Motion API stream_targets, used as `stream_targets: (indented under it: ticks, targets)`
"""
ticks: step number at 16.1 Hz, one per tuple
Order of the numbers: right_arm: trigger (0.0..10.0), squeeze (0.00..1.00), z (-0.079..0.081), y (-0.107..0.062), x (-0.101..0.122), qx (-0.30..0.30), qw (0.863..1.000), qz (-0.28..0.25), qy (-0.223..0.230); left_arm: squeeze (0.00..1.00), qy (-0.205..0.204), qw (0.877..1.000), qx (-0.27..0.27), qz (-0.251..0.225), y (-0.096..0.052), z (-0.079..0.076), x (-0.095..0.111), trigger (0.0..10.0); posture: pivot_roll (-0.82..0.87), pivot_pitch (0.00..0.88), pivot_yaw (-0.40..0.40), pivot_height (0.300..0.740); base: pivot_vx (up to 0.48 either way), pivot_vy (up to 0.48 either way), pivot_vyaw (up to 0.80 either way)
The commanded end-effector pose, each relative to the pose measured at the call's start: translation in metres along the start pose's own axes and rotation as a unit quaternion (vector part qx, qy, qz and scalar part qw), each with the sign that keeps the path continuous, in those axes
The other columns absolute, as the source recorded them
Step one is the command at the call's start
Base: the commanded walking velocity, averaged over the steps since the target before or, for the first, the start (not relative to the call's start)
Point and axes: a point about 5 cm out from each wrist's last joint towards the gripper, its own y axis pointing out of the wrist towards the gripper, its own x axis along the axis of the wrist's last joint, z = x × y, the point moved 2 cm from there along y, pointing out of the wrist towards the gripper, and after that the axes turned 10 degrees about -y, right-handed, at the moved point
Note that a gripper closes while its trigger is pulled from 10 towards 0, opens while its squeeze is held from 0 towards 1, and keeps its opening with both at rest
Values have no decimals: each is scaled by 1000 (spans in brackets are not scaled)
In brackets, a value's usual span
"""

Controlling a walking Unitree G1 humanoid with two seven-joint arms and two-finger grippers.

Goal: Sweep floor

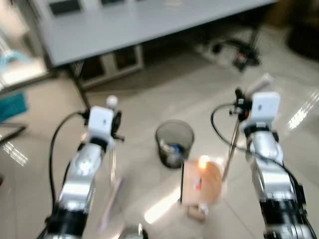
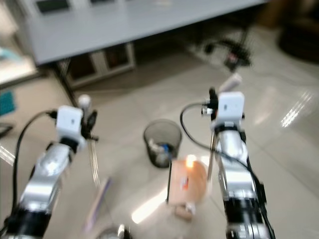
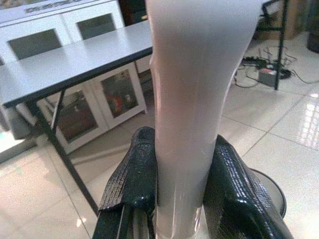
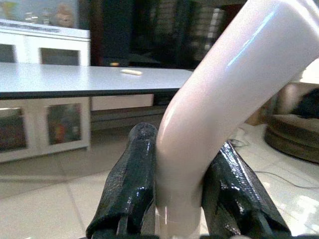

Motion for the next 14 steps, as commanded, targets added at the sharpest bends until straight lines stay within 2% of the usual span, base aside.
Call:
stream_targets:
  ticks: [1,5,7,11,14]
  targets:
    - [10000,0,1,1,8,-4,1000,-17,4,0,10,1000,-1,-8,2,2,4,10000,27,62,58,740,0,-307,800]
    - [10000,0,-5,-2,7,-17,1000,-16,11,0,11,1000,-6,-7,6,0,3,10000,15,70,72,740,0,-305,800]
    - [10000,0,-7,-3,8,-22,999,-18,37,0,5,1000,1,-8,6,2,2,10000,11,73,66,740,0,-319,0]
    - [10000,0,-6,-3,5,-13,999,-15,40,0,4,1000,4,-10,6,1,2,10000,11,74,63,740,0,-336,0]
    - [10000,0,-3,-2,6,-1,1000,-12,23,0,4,1000,6,-10,6,1,2,10000,14,77,61,740,0,-336,0]
